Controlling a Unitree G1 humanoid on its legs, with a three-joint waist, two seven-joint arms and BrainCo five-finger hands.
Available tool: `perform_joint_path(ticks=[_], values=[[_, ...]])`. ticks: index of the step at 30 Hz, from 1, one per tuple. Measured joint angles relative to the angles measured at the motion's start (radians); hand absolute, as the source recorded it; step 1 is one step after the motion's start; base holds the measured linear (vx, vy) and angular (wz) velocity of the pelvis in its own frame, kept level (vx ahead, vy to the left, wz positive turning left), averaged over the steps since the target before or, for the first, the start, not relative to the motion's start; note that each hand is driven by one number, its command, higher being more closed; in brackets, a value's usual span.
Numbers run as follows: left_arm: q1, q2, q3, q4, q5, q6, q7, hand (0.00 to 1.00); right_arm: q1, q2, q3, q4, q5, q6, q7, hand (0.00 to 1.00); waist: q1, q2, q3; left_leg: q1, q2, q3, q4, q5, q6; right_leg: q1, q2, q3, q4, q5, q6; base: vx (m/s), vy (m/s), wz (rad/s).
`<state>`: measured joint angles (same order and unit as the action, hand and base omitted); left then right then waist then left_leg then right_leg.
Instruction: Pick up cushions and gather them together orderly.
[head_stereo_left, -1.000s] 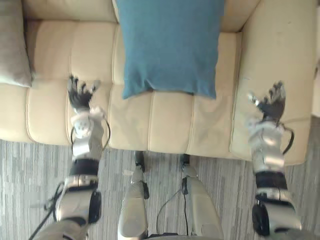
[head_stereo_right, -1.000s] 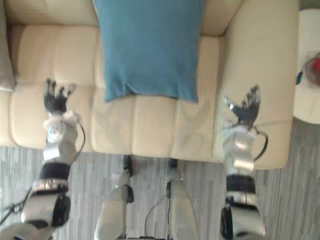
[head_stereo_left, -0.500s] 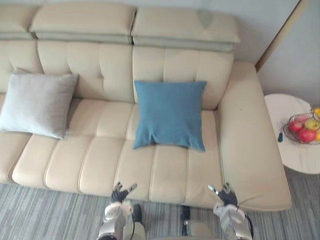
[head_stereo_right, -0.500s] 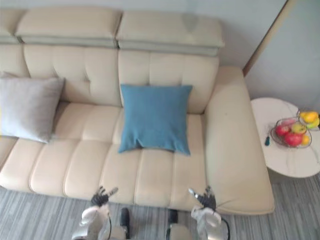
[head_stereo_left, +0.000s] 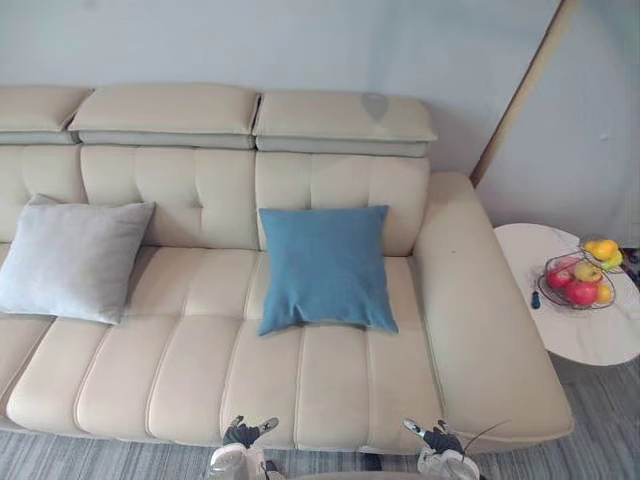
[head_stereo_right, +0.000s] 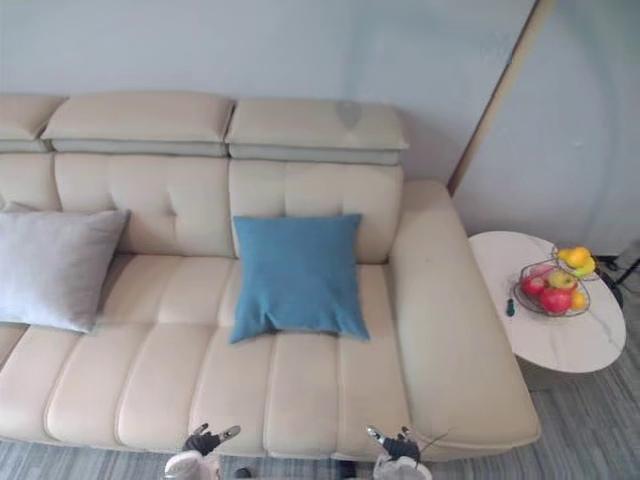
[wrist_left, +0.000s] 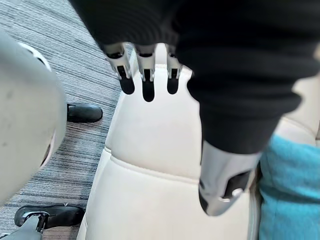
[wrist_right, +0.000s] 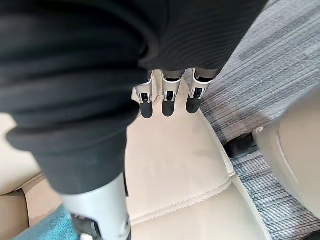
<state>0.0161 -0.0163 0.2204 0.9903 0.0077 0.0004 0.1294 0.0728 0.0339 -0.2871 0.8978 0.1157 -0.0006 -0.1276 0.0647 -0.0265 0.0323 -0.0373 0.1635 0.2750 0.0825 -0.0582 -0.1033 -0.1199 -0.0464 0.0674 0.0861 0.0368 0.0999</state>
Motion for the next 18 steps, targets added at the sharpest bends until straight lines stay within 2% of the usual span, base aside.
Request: perform_joint_path(ticks=[1,2,3,5,6,7,8,9,10,11,12,14,15,16,18], values=[[-0.005,-0.012,0.011,-0.007,0.002,-0.001,-0.002,0.0,-0.02,0.0,0.002,0.001,0.0,0.002,0.0,0.0,0.002,0.016,0.008,-0.024,0.025,0.01,0.012,0.008,-0.007,-0.049,-0.005,-0.022,0.136,-0.077,-0.032,-0.11,0.001,-0.08],[-0.012,-0.011,0.029,-0.009,0.006,-0.002,-0.002,0.0,-0.025,0.003,0.006,0.002,0.0,0.002,0.0,0.0,0.0,0.01,0.009,-0.036,0.025,0.006,0.023,0.015,-0.006,-0.095,-0.017,-0.044,0.307,-0.155,-0.037,-0.05,-0.034,0.11],[-0.015,-0.008,0.035,-0.011,0.007,-0.002,-0.001,0.0,-0.026,0.006,0.008,0.011,0.0,0.002,0.0,0.0,0.001,-0.002,0.01,-0.049,0.022,-0.006,0.043,0.018,-0.007,-0.104,-0.043,-0.068,0.465,-0.214,-0.014,-0.05,-0.066,0.28],[-0.004,0.002,0.039,-0.026,0.007,-0.002,0.0,0.0,-0.033,0.004,0.017,0.037,0.0,0.0,-0.001,0.0,0.002,-0.022,0.0,-0.1,0.019,-0.033,0.111,0.019,-0.006,-0.082,-0.095,-0.067,0.593,-0.254,0.02,-0.06,-0.173,0.42],[-0.006,0.003,0.054,-0.034,0.006,-0.001,0.001,0.0,-0.038,0.005,0.017,0.043,0.0,0.0,-0.001,0.0,0.002,-0.033,0.004,-0.137,0.027,-0.045,0.152,0.02,-0.006,-0.078,-0.093,-0.065,0.571,-0.27,0.039,-0.1,-0.234,0.25],[-0.014,-0.002,0.073,-0.036,0.006,0.0,0.002,0.0,-0.057,0.0,0.015,0.043,0.0,0.0,-0.001,0.0,0.011,-0.018,0.014,-0.152,0.038,-0.047,0.164,0.024,-0.008,-0.084,-0.073,-0.083,0.544,-0.269,0.039,-0.18,-0.197,-0.13],[-0.007,-0.02,0.076,-0.033,0.004,0.005,0.004,0.0,-0.063,-0.008,0.015,0.042,0.0,-0.001,-0.008,0.0,0.04,0.018,0.01,-0.177,0.071,-0.051,0.151,0.05,0.004,-0.057,-0.039,-0.093,0.447,-0.279,0.03,-0.18,-0.184,-0.28],[-0.005,-0.03,0.072,-0.039,0.003,0.003,0.005,0.0,-0.071,-0.016,0.015,0.039,0.001,-0.002,-0.013,0.0,0.051,0.026,0.02,-0.189,0.086,-0.048,0.14,0.072,-0.012,-0.039,-0.033,-0.103,0.395,-0.305,0.008,-0.19,-0.192,-0.17],[-0.016,-0.026,0.066,-0.035,-0.005,0.004,0.006,0.0,-0.085,-0.016,0.015,0.036,0.001,-0.003,-0.017,0.0,0.05,0.021,0.037,-0.209,0.085,-0.055,0.142,0.083,-0.03,-0.038,-0.032,-0.124,0.371,-0.34,-0.021,-0.22,-0.256,0.15],[-0.038,-0.033,0.064,-0.023,-0.012,0.005,0.006,0.0,-0.098,-0.022,0.015,0.036,0.001,-0.003,-0.023,0.0,0.049,0.044,0.066,-0.224,0.101,-0.083,0.142,0.101,-0.055,-0.034,-0.006,-0.148,0.354,-0.348,-0.053,-0.3,-0.228,0.38],[-0.038,-0.036,0.065,-0.023,-0.017,0.003,0.006,0.0,-0.094,-0.021,0.016,0.036,0.003,-0.003,-0.029,0.0,0.046,0.06,0.074,-0.234,0.12,-0.107,0.137,0.126,-0.062,-0.029,0.017,-0.176,0.348,-0.339,-0.07,-0.38,-0.247,0.48],[-0.034,-0.035,0.065,-0.022,-0.047,0.002,0.005,0.0,-0.072,-0.013,0.016,0.037,0.002,-0.002,-0.036,0.0,0.04,0.058,0.077,-0.221,0.132,-0.12,0.076,0.215,-0.074,-0.017,0.028,-0.229,0.331,-0.323,-0.097,-0.31,-0.165,0.54],[-0.041,-0.032,0.068,-0.031,-0.051,-0.001,0.005,0.0,-0.065,-0.007,0.016,0.045,0.003,-0.001,-0.041,0.0,0.044,0.039,0.085,-0.215,0.132,-0.111,0.085,0.209,-0.059,-0.016,0.026,-0.239,0.322,-0.311,-0.118,-0.26,-0.095,0.32],[-0.04,-0.032,0.078,-0.038,-0.051,-0.005,0.003,0.0,-0.073,-0.015,0.016,0.056,0.003,0.0,-0.044,0.0,0.044,0.034,0.089,-0.212,0.116,-0.112,0.135,0.16,-0.022,-0.02,0.021,-0.239,0.314,-0.296,-0.131,-0.3,-0.065,0.09],[-0.034,-0.034,0.077,-0.037,-0.051,-0.007,0.004,0.0,-0.075,-0.027,0.016,0.066,0.004,0.0,-0.042,0.0,0.043,0.023,0.089,-0.207,0.085,-0.142,0.232,0.084,-0.008,-0.022,0.005,-0.221,0.281,-0.27,-0.138,-0.25,0.039,-0.13]])
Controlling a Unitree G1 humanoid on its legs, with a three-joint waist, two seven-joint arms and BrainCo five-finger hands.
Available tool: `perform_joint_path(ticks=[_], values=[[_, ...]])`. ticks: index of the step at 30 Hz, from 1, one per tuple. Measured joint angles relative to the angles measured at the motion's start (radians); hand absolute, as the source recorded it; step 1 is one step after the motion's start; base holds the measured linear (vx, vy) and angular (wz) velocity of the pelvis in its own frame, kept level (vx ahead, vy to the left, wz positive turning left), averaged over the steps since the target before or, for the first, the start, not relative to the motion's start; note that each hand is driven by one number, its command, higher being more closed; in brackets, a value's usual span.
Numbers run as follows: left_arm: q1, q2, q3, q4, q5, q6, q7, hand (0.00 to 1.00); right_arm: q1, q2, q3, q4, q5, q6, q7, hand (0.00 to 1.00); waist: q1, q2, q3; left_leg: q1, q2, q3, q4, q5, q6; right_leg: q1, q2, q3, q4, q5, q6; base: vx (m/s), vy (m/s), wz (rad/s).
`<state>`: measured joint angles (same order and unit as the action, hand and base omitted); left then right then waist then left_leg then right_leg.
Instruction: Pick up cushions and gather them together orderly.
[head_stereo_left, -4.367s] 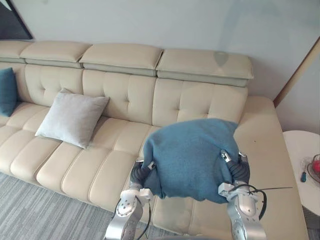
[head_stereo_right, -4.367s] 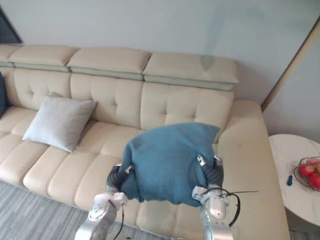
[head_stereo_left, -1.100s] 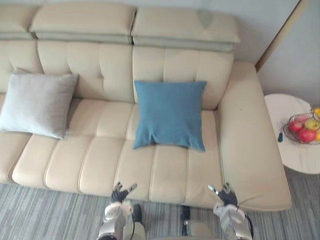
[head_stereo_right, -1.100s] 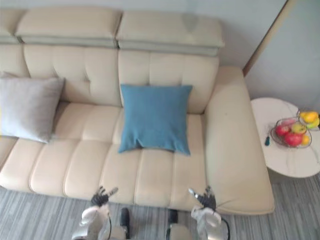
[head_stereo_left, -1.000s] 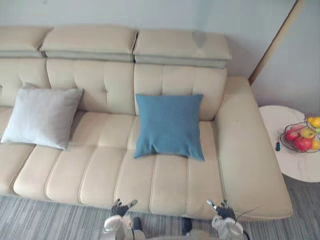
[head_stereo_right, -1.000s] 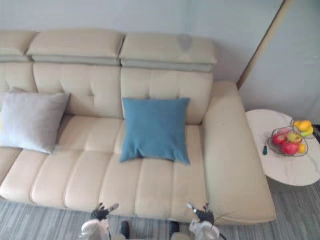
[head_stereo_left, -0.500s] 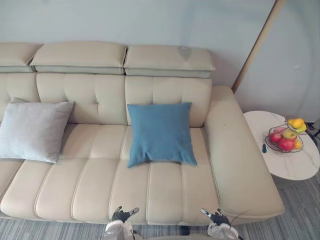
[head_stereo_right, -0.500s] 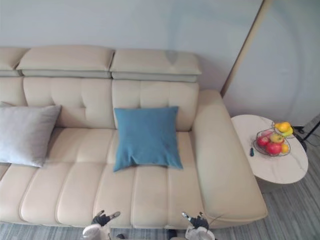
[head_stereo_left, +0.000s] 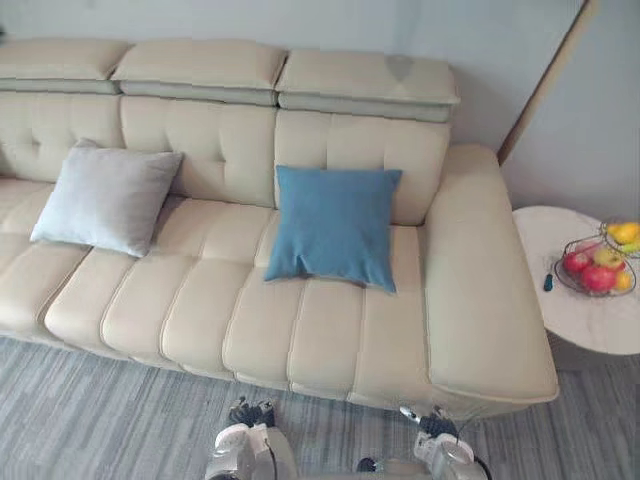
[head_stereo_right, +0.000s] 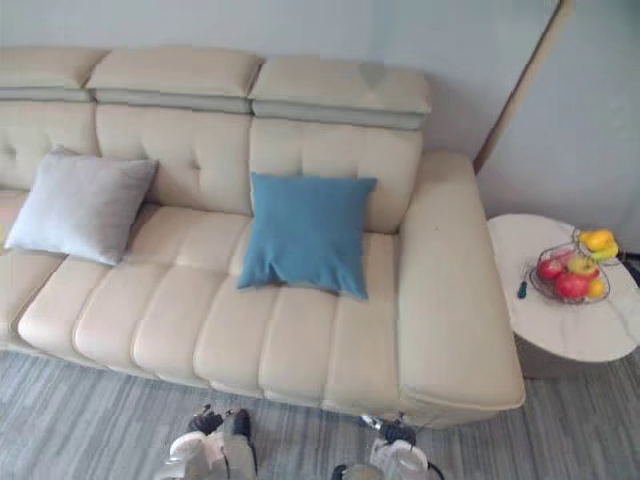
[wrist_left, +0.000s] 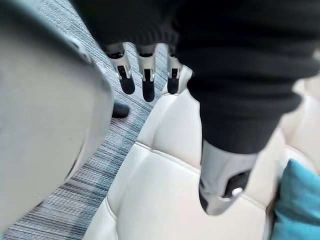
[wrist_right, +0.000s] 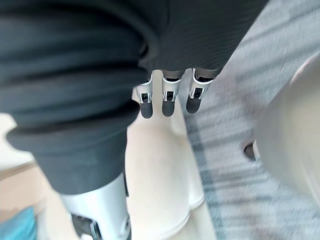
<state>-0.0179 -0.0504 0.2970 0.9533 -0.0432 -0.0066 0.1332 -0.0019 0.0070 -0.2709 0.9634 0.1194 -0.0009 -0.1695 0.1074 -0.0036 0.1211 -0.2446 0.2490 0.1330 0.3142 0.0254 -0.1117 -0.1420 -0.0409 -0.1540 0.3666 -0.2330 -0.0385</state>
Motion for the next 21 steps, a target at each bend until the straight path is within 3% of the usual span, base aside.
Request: perform_joint_path(ticks=[4,6,9,16,17,21], values=[[0.012,-0.004,-0.002,0.009,0.0,0.0,-0.002,0.0,0.02,-0.008,-0.002,0.026,-0.001,0.01,0.015,0.0,-0.005,0.004,-0.012,0.094,-0.037,-0.005,0.123,-0.189,0.008,0.001,-0.038,0.027,-0.066,0.069,0.033,-0.16,0.194,-0.27],[0.016,-0.007,-0.001,0.023,0.001,0.011,-0.003,0.0,0.022,-0.006,-0.042,0.041,-0.003,0.022,0.026,0.0,-0.015,0.015,-0.04,0.152,-0.05,0.017,-0.003,-0.236,-0.019,0.0,-0.042,0.034,-0.084,0.092,0.079,-0.04,0.225,-0.07],[0.033,0.02,-0.001,0.033,0.002,0.016,-0.002,0.0,0.049,0.03,-0.08,0.043,-0.003,0.032,0.037,0.0,-0.026,-0.026,-0.086,0.188,-0.105,0.035,-0.102,-0.185,0.003,0.029,-0.079,0.037,-0.169,0.152,0.107,0.03,0.176,0.02],[0.063,0.024,-0.009,0.051,0.004,0.021,-0.003,0.0,0.066,0.027,-0.159,0.043,-0.002,0.032,0.041,0.0,-0.043,-0.003,-0.117,0.254,-0.163,0.032,-0.178,-0.16,0.027,0.117,-0.116,0.035,-0.27,0.194,0.143,0.04,0.088,0.06],[0.089,0.064,-0.01,0.098,0.02,0.022,-0.007,0.0,0.091,-0.007,-0.246,0.084,0.002,0.042,0.062,0.0,-0.056,-0.006,-0.1,0.353,-0.169,0.014,-0.261,-0.153,0.024,0.194,-0.101,0.023,-0.321,0.184,0.134,0.0,0.0,0.0],[0.089,0.064,-0.01,0.098,0.02,0.022,-0.007,0.0,0.091,-0.007,-0.246,0.084,0.002,0.042,0.062,0.0,-0.056,-0.006,-0.1,0.353,-0.169,0.015,-0.261,-0.153,0.024,0.194,-0.101,0.023,-0.321,0.184,0.134,0.0,0.0,0.0]])
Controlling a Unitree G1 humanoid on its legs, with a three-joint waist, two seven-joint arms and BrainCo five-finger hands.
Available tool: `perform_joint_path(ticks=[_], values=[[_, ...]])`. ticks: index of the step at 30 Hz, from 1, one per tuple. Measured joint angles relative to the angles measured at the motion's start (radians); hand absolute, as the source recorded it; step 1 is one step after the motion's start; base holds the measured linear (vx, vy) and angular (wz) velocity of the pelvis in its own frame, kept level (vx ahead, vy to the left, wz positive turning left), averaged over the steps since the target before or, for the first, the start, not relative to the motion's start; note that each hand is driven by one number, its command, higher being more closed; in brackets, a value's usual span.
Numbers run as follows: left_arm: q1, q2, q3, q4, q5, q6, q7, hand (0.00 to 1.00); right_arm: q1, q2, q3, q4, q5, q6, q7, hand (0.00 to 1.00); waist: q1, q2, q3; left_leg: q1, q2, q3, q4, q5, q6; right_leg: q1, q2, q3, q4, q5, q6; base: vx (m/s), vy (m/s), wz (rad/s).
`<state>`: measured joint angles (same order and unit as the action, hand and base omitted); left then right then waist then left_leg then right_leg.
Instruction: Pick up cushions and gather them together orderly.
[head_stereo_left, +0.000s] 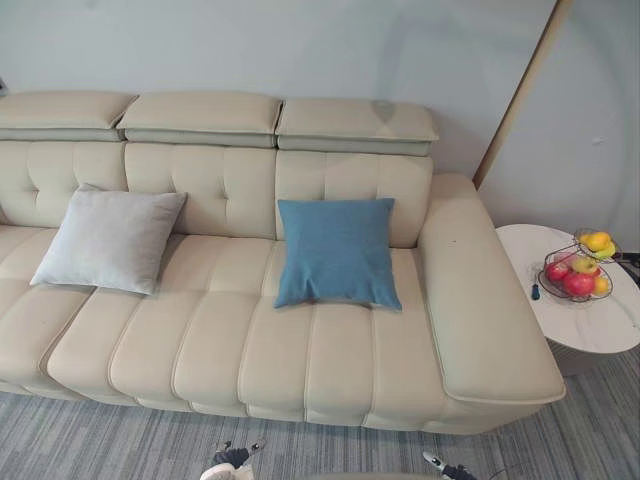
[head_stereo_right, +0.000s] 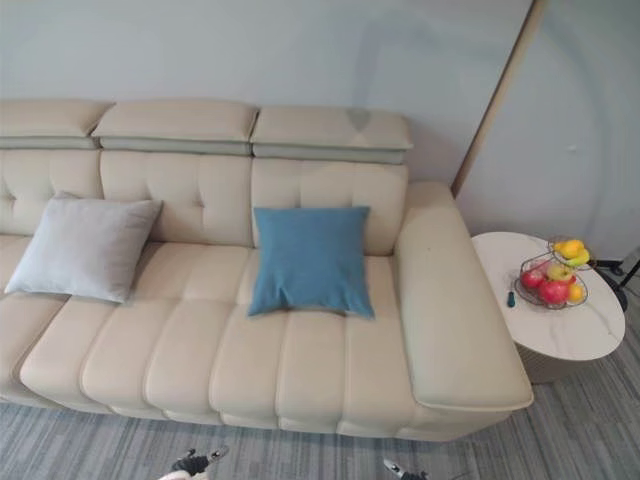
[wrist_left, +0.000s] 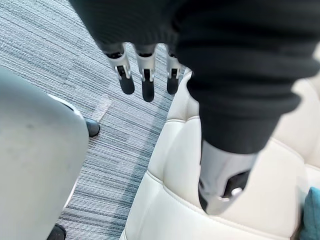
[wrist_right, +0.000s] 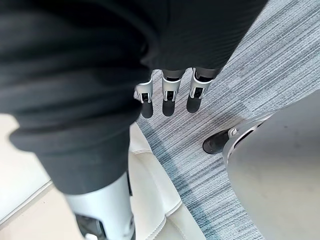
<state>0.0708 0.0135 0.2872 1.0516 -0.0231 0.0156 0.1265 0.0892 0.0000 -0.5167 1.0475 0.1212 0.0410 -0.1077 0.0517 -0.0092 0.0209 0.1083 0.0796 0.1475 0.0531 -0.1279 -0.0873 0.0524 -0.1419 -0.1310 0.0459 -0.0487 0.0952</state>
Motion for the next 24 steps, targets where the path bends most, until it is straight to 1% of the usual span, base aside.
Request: perform_joint_path(ticks=[8,12,13,14,15,16,17,18,19,20,21,22,23,24], values=[[0.0,0.0,-0.002,0.003,-0.022,0.0,-0.01,0.0,0.002,0.003,0.017,0.0,0.0,0.007,-0.002,0.0,-0.006,0.004,0.007,0.013,0.001,0.017,-0.01,0.0,0.0,0.001,0.0,0.009,0.0,0.0,0.0,0.0,0.0,-0.03],[-0.005,-0.007,-0.002,0.003,-0.06,0.0,-0.025,0.0,0.002,0.002,0.062,-0.012,0.006,0.007,-0.003,0.0,-0.017,0.01,0.035,0.035,0.017,0.089,-0.013,-0.005,-0.007,-0.014,0.013,0.061,0.014,0.0,0.0,-0.02,0.001,-0.47],[-0.012,-0.005,-0.001,0.003,-0.07,-0.001,-0.031,0.0,-0.007,-0.001,0.083,-0.014,0.008,0.007,-0.007,0.0,-0.016,0.007,0.048,0.032,0.026,0.122,0.019,-0.024,-0.014,-0.056,0.031,0.116,0.039,-0.001,-0.001,-0.02,-0.002,-0.78],[-0.017,-0.003,0.0,0.003,-0.071,-0.001,-0.034,0.0,-0.01,-0.001,0.092,-0.015,0.008,0.006,-0.009,0.0,-0.015,0.004,0.059,0.028,0.029,0.125,0.038,-0.033,-0.015,-0.064,0.036,0.133,0.047,-0.001,-0.001,-0.05,-0.028,-1.02],[-0.027,0.003,0.001,0.003,-0.082,-0.002,-0.038,0.0,-0.015,0.0,0.103,-0.017,0.01,0.006,-0.012,0.0,-0.013,-0.003,0.076,0.019,0.032,0.122,0.074,-0.038,-0.012,-0.081,0.042,0.167,0.062,-0.001,-0.002,-0.03,-0.061,-0.93],[-0.034,0.006,0.001,0.003,-0.089,-0.004,-0.04,0.0,-0.017,0.0,0.124,-0.017,0.017,0.005,-0.013,0.0,-0.015,-0.008,0.077,-0.002,0.034,0.116,0.105,-0.048,-0.004,-0.113,0.05,0.209,0.079,0.001,-0.004,-0.03,-0.07,-1.05],[-0.041,0.003,0.0,0.003,-0.092,-0.004,-0.042,0.0,-0.022,-0.005,0.133,-0.018,0.019,0.005,-0.013,0.0,-0.017,-0.002,0.08,-0.004,0.04,0.129,0.107,-0.061,-0.008,-0.138,0.059,0.227,0.091,0.004,-0.004,-0.03,-0.042,-0.99],[-0.047,-0.003,0.0,0.004,-0.095,-0.003,-0.043,0.0,-0.024,-0.007,0.136,-0.03,0.027,0.006,-0.013,0.0,-0.028,0.006,0.085,-0.004,0.052,0.159,0.106,-0.083,-0.015,-0.164,0.078,0.254,0.092,0.012,-0.004,-0.06,0.012,-1.06],[-0.054,-0.004,0.001,0.005,-0.095,-0.003,-0.043,0.0,-0.025,-0.001,0.139,-0.051,0.035,0.006,-0.013,0.0,-0.034,0.003,0.087,0.0,0.059,0.209,0.107,-0.095,-0.022,-0.192,0.097,0.3,0.093,0.028,-0.007,-0.07,0.036,-1.42],[-0.063,-0.004,0.0,0.006,-0.095,-0.003,-0.043,0.0,-0.031,0.0,0.142,-0.055,0.035,0.002,-0.012,0.0,-0.037,-0.007,0.086,0.003,0.065,0.282,0.107,-0.102,-0.024,-0.216,0.121,0.349,0.09,0.059,-0.007,-0.05,0.033,-1.51],[-0.066,-0.004,0.0,0.005,-0.095,-0.004,-0.044,0.0,-0.037,0.001,0.147,-0.055,0.036,0.001,-0.013,0.0,-0.036,-0.012,0.086,0.006,0.069,0.315,0.108,-0.104,-0.023,-0.235,0.133,0.356,0.089,0.081,-0.014,-0.02,0.017,-2.06],[-0.077,-0.006,0.001,0.006,-0.095,-0.004,-0.043,0.0,-0.054,0.013,0.16,-0.055,0.035,0.0,-0.012,0.0,-0.037,-0.015,0.087,0.011,0.089,0.412,0.115,-0.104,-0.023,-0.279,0.168,0.307,0.073,0.167,-0.049,-0.02,-0.03,-2.12],[-0.082,-0.009,0.0,0.005,-0.095,-0.005,-0.042,0.0,-0.07,0.013,0.16,-0.075,0.035,-0.005,-0.014,0.0,-0.04,-0.004,0.103,0.025,0.111,0.485,0.116,-0.103,-0.022,-0.293,0.161,0.146,0.086,0.152,-0.08,-0.02,-0.047,-2.05],[-0.089,-0.01,-0.002,0.001,-0.096,-0.006,-0.042,0.0,-0.069,0.016,0.158,-0.074,0.035,-0.002,-0.017,0.0,-0.043,-0.014,0.107,0.038,0.106,0.513,0.116,-0.103,-0.022,-0.304,0.139,0.038,0.134,0.103,-0.097,-0.01,-0.086,-1.58]])
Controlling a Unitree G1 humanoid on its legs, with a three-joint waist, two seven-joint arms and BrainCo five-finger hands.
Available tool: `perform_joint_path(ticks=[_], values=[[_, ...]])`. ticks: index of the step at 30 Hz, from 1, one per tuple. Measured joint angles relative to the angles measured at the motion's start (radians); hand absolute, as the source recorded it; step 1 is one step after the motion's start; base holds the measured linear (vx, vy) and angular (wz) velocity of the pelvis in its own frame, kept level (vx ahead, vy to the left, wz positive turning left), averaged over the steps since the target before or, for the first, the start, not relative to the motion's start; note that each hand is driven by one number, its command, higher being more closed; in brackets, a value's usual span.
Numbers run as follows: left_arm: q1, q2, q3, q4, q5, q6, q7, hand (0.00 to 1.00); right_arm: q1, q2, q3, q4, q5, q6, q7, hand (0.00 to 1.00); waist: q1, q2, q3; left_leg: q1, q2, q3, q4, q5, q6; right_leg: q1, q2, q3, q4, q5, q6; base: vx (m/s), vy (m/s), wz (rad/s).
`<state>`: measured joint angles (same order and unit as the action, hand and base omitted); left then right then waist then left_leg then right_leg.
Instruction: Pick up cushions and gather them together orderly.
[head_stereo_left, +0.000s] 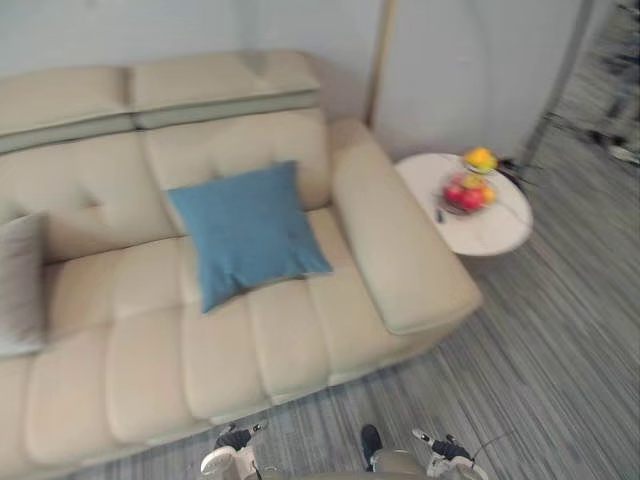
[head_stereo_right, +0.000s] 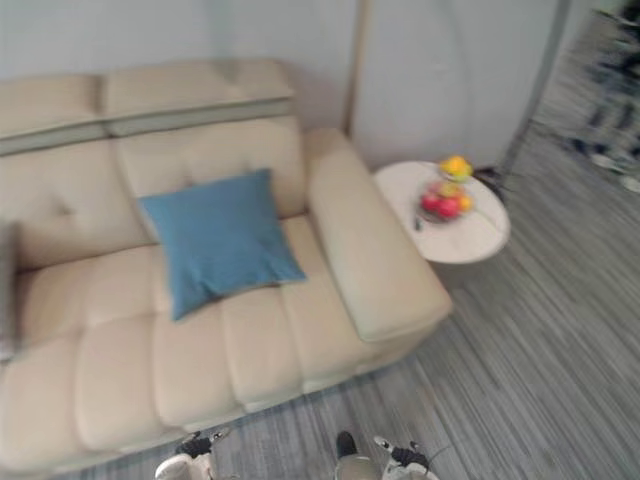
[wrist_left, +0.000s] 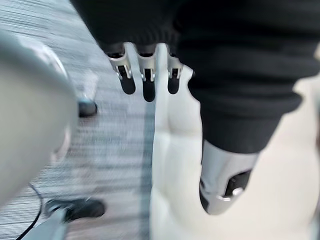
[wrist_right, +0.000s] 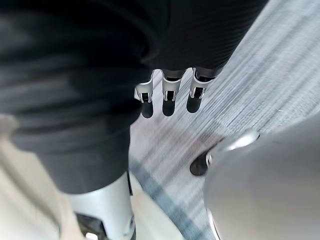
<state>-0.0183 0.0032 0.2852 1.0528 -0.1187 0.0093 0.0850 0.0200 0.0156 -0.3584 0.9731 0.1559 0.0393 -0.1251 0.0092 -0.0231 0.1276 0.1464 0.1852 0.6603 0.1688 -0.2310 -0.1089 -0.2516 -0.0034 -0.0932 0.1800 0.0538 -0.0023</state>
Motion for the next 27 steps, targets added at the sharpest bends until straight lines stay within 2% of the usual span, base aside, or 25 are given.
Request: perform_joint_path(ticks=[1,2,3,4,5,6,7,8,9,10,11,12,13,14,15,17,18,20,21,22,23,24,25,26,27], values=[[-0.011,-0.003,-0.003,-0.001,0.0,-0.002,0.0,0.0,0.007,0.006,-0.001,0.001,-0.001,0.003,-0.004,0.0,-0.006,-0.012,0.001,0.022,-0.003,0.057,0.012,-0.001,-0.001,0.002,-0.059,-0.214,0.093,-0.1,-0.038,0.0,-0.074,-1.01],[-0.013,-0.005,-0.007,-0.002,0.0,-0.002,0.0,0.0,0.01,0.006,-0.001,0.0,-0.002,0.002,-0.004,0.0,-0.008,-0.012,0.001,0.031,-0.002,0.074,0.019,-0.001,-0.001,0.005,-0.08,-0.268,0.119,-0.12,-0.049,0.01,-0.097,-1.19],[-0.011,-0.008,-0.032,-0.002,0.0,-0.003,0.0,0.0,0.022,0.004,-0.005,-0.002,-0.004,-0.001,-0.004,0.0,-0.011,-0.013,0.001,0.054,-0.001,0.114,0.046,-0.004,0.001,0.01,-0.141,-0.404,0.186,-0.156,-0.08,0.05,-0.167,-1.15],[-0.01,-0.01,-0.039,-0.001,0.0,-0.003,-0.001,0.0,0.031,0.003,-0.012,0.003,-0.013,0.0,-0.004,0.0,-0.012,-0.021,-0.002,0.067,0.01,0.154,0.083,-0.015,0.0,0.016,-0.148,-0.461,0.206,-0.174,-0.114,0.05,-0.146,-1.13],[-0.01,-0.013,-0.039,-0.001,0.0,-0.003,-0.001,0.0,0.03,0.004,-0.013,0.003,-0.02,0.0,-0.004,0.0,-0.014,-0.015,-0.001,0.071,0.017,0.159,0.093,-0.021,-0.003,0.02,-0.137,-0.46,0.201,-0.176,-0.114,0.06,-0.162,-1.13],[-0.005,-0.016,-0.039,0.001,0.0,-0.002,-0.001,0.0,0.024,0.0,-0.021,-0.001,-0.036,-0.001,-0.004,0.0,-0.014,0.013,0.006,0.089,0.037,0.191,0.099,-0.024,-0.008,0.025,-0.079,-0.41,0.164,-0.19,-0.091,0.07,-0.105,-1.06],[-0.004,-0.018,-0.047,0.002,0.001,-0.001,-0.002,0.0,0.019,-0.015,-0.021,0.003,-0.038,0.0,-0.003,0.0,-0.012,0.016,0.009,0.093,0.065,0.216,0.15,-0.02,-0.012,0.016,-0.058,-0.398,0.165,-0.219,-0.099,0.11,-0.176,-1.08],[-0.008,-0.017,-0.055,0.003,0.001,0.0,-0.002,0.0,0.019,-0.015,-0.021,0.006,-0.037,0.0,-0.001,0.0,-0.016,0.014,0.009,0.081,0.081,0.213,0.191,-0.02,-0.012,0.013,-0.053,-0.396,0.167,-0.221,-0.1,0.11,-0.168,-0.89],[-0.006,-0.013,-0.069,0.009,0.001,0.0,-0.002,0.0,0.018,-0.014,-0.023,0.017,-0.036,-0.001,-0.002,0.0,-0.016,0.013,0.008,0.056,0.124,0.2,0.288,-0.014,-0.012,0.011,-0.034,-0.377,0.166,-0.226,-0.109,0.15,-0.27,-0.86],[-0.012,-0.014,-0.063,0.017,0.001,0.002,-0.006,0.0,0.004,-0.01,-0.033,0.025,-0.036,0.0,-0.002,0.0,-0.024,0.022,0.021,0.001,0.225,0.135,0.514,0.028,0.031,0.031,0.013,-0.333,0.161,-0.228,-0.119,0.14,-0.244,-0.84],[-0.015,-0.017,-0.055,0.016,0.001,0.001,-0.007,0.0,0.003,-0.011,-0.031,0.025,-0.036,0.002,-0.003,0.0,-0.024,0.027,0.028,-0.017,0.249,0.107,0.573,0.05,0.061,0.043,0.028,-0.314,0.16,-0.225,-0.133,0.15,-0.248,-1.1],[-0.019,-0.022,-0.029,0.014,0.001,0.001,-0.009,0.0,0.001,-0.016,-0.03,0.025,-0.035,0.001,-0.004,0.0,-0.015,0.035,0.04,-0.055,0.278,0.019,0.702,0.045,0.104,0.074,0.062,-0.258,0.157,-0.231,-0.153,0.09,-0.113,-1.22],[-0.015,-0.025,-0.027,0.003,0.001,-0.002,-0.01,0.0,-0.003,-0.017,-0.029,0.025,-0.036,0.001,-0.004,0.0,-0.006,0.032,0.048,-0.091,0.252,-0.06,0.755,0.013,0.075,0.097,0.086,-0.204,0.146,-0.234,-0.151,0.11,-0.096,-1.56],[-0.009,-0.025,-0.029,-0.006,0.001,-0.005,-0.011,0.0,-0.005,-0.016,-0.025,0.025,-0.036,0.001,-0.004,0.0,-0.006,0.033,0.048,-0.135,0.204,-0.14,0.762,-0.017,0.039,0.115,0.104,-0.159,0.125,-0.231,-0.146,0.12,-0.052,-1.82],[-0.008,-0.026,-0.032,-0.023,0.001,-0.006,-0.013,0.0,-0.008,-0.016,-0.026,0.03,-0.035,0.001,-0.002,0.0,-0.005,0.029,0.048,-0.203,0.108,-0.253,0.702,-0.051,0.015,0.142,0.122,-0.09,0.074,-0.221,-0.129,0.14,-0.019,-1.82],[-0.003,-0.028,-0.031,-0.042,0.0,-0.009,-0.025,0.0,-0.009,-0.014,-0.018,0.032,-0.035,0.003,-0.001,0.0,0.003,0.022,0.05,-0.262,0.008,-0.362,0.517,-0.076,0.038,0.187,0.13,-0.023,0.015,-0.207,-0.107,0.17,0.042,-1.77],[-0.002,-0.029,-0.031,-0.045,0.0,-0.012,-0.026,0.0,-0.007,-0.014,-0.014,0.032,-0.035,0.004,-0.002,0.0,0.004,0.021,0.05,-0.279,-0.01,-0.394,0.478,-0.076,0.037,0.191,0.135,-0.005,0.012,-0.202,-0.098,0.2,0.059,-1.6],[-0.002,-0.036,-0.026,-0.056,-0.001,-0.02,-0.027,0.0,-0.003,-0.017,-0.004,0.033,-0.036,0.009,-0.003,0.0,0.013,0.026,0.048,-0.342,-0.081,-0.598,0.328,-0.067,0.028,0.213,0.183,0.126,0.005,-0.201,-0.098,0.23,0.069,-1.55],[-0.002,-0.037,-0.026,-0.062,-0.001,-0.02,-0.027,0.0,-0.002,-0.018,0.0,0.032,-0.036,0.009,-0.003,0.0,0.017,0.026,0.048,-0.35,-0.091,-0.631,0.309,-0.063,0.025,0.216,0.188,0.141,0.004,-0.203,-0.1,0.26,0.08,-1.53],[-0.003,-0.041,-0.028,-0.066,-0.003,-0.021,-0.027,0.0,0.003,-0.018,0.0,0.033,-0.036,0.009,-0.002,0.0,0.023,0.021,0.042,-0.37,-0.109,-0.698,0.27,-0.032,0.052,0.22,0.198,0.176,0.006,-0.211,-0.11,0.27,0.089,-1.43],[-0.003,-0.04,-0.029,-0.069,-0.003,-0.021,-0.027,0.0,0.009,-0.017,0.005,0.033,-0.036,0.009,-0.002,0.0,0.032,0.021,0.036,-0.381,-0.103,-0.686,0.262,-0.014,0.08,0.223,0.21,0.212,0.032,-0.236,-0.111,0.28,0.1,-1.34],[-0.002,-0.038,-0.028,-0.069,-0.003,-0.02,-0.027,0.0,0.012,-0.016,0.008,0.033,-0.036,0.009,-0.002,0.0,0.032,0.021,0.035,-0.38,-0.102,-0.676,0.259,-0.013,0.081,0.226,0.213,0.225,0.045,-0.25,-0.107,0.34,0.121,-1.21],[0.001,-0.033,-0.026,-0.071,-0.003,-0.019,-0.027,0.0,0.026,-0.015,0.008,0.026,-0.036,0.009,-0.001,0.0,0.034,0.012,0.023,-0.348,-0.103,-0.645,0.231,0.027,0.076,0.217,0.215,0.26,0.121,-0.321,-0.063,0.45,0.159,-1.24],[0.003,-0.023,-0.026,-0.076,-0.003,-0.018,-0.027,0.0,0.045,-0.008,0.012,0.021,-0.035,0.009,0.003,0.0,0.035,-0.019,0.011,-0.301,-0.102,-0.559,0.193,0.032,0.055,0.172,0.155,0.206,0.21,-0.413,0.006,0.38,0.13,-1.32],[0.003,-0.022,-0.025,-0.076,-0.003,-0.018,-0.026,0.0,0.044,-0.006,0.015,0.021,-0.035,0.009,0.006,0.0,0.042,-0.022,0.007,-0.292,-0.1,-0.534,0.184,0.029,0.06,0.157,0.132,0.178,0.242,-0.422,0.035,0.44,0.197,-1.8]])
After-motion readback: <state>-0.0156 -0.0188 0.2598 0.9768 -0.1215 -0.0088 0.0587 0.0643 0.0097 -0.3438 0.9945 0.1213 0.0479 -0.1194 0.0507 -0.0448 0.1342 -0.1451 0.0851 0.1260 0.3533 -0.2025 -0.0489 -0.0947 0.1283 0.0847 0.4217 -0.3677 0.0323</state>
